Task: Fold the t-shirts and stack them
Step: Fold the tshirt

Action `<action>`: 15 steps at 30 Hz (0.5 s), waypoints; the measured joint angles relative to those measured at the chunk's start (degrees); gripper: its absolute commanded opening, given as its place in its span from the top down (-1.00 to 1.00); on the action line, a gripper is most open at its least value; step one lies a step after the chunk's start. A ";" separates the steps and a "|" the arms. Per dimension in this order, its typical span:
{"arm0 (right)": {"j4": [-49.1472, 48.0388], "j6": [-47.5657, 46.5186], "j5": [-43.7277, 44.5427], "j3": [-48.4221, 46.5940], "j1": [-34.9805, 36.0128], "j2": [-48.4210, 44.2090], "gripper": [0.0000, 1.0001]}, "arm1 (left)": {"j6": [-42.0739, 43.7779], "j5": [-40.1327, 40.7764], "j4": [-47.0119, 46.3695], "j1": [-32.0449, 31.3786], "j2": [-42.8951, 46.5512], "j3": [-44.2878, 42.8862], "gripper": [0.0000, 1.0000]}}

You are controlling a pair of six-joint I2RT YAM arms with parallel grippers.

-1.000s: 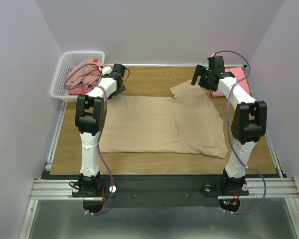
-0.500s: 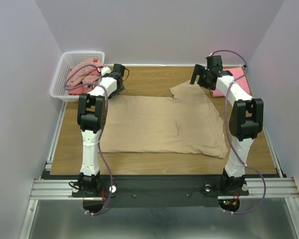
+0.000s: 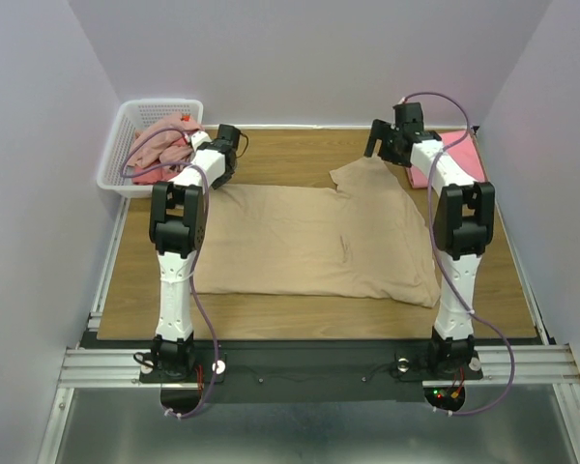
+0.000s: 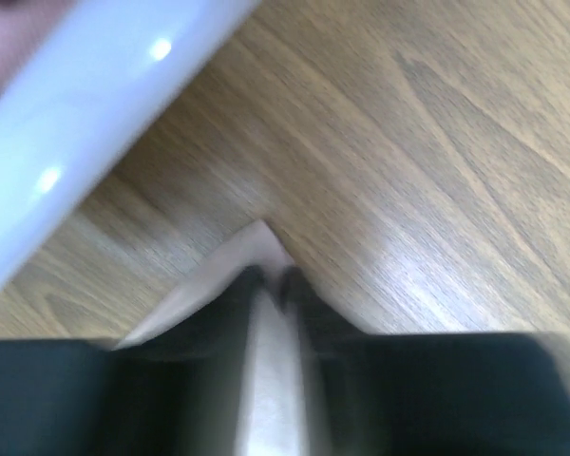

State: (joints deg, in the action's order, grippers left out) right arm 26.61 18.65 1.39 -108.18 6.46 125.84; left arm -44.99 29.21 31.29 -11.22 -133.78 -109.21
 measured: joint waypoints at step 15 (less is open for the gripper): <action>-0.55 -7.28 0.98 -23.82 0.37 18.43 -0.87 | 0.13 -0.11 -2.62 0.09 1.20 2.58 1.00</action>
State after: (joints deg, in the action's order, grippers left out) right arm 26.06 11.38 2.37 -132.00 6.83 144.27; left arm -44.86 29.10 28.67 -11.14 -132.57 -106.63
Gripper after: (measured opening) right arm 0.971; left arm 0.025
